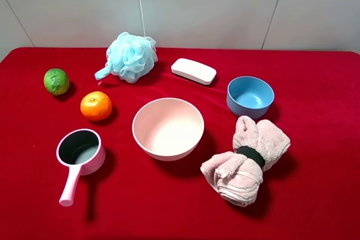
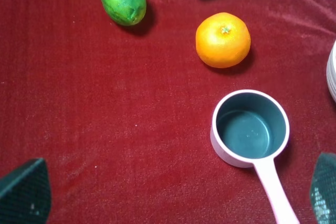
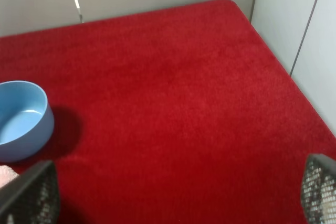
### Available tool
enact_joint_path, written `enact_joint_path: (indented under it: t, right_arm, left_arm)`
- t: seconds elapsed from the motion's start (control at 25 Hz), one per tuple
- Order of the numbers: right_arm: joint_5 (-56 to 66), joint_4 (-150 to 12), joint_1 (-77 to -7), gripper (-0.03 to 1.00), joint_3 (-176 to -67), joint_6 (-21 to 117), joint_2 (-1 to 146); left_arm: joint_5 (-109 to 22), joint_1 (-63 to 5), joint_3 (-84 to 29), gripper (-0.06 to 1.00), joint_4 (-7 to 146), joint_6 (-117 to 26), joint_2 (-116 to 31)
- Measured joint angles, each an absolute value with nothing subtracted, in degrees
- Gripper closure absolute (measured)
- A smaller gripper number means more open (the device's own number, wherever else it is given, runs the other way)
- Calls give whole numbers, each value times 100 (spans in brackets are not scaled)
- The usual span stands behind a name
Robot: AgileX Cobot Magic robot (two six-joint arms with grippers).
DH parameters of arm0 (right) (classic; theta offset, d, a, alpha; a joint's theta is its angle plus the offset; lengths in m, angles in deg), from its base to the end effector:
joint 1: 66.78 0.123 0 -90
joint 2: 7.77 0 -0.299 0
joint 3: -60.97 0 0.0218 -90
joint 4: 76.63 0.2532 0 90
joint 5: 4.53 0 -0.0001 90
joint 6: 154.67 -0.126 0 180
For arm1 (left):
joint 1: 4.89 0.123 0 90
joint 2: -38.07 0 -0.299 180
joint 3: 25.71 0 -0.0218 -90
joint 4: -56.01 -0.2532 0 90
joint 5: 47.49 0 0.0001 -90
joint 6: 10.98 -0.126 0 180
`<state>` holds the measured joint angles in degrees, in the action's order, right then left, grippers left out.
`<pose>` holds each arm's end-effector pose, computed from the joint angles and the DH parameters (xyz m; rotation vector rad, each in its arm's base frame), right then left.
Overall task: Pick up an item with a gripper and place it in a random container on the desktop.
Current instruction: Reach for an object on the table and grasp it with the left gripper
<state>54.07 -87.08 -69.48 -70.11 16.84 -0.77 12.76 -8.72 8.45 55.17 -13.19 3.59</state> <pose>0.0134 -0.0202 0.2685 0.1990 1.9791 -0.1513 0.0793 -0.0037 0.3256 0.1198 2.2463 0.0030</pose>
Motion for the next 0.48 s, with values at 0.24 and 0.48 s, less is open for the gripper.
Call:
enact_joint_path:
  t: [0.24, 0.48]
  right_arm:
    - [5407, -8708, -6948, 27, -7011, 1684, -77]
    - [5407, -8708, -6948, 27, -7011, 1684, -77]
  left_arm:
    - [1276, -872, 166, -3, 5517, -1319, -788]
    - [1258, -872, -345, -3, 5517, -1325, -1623]
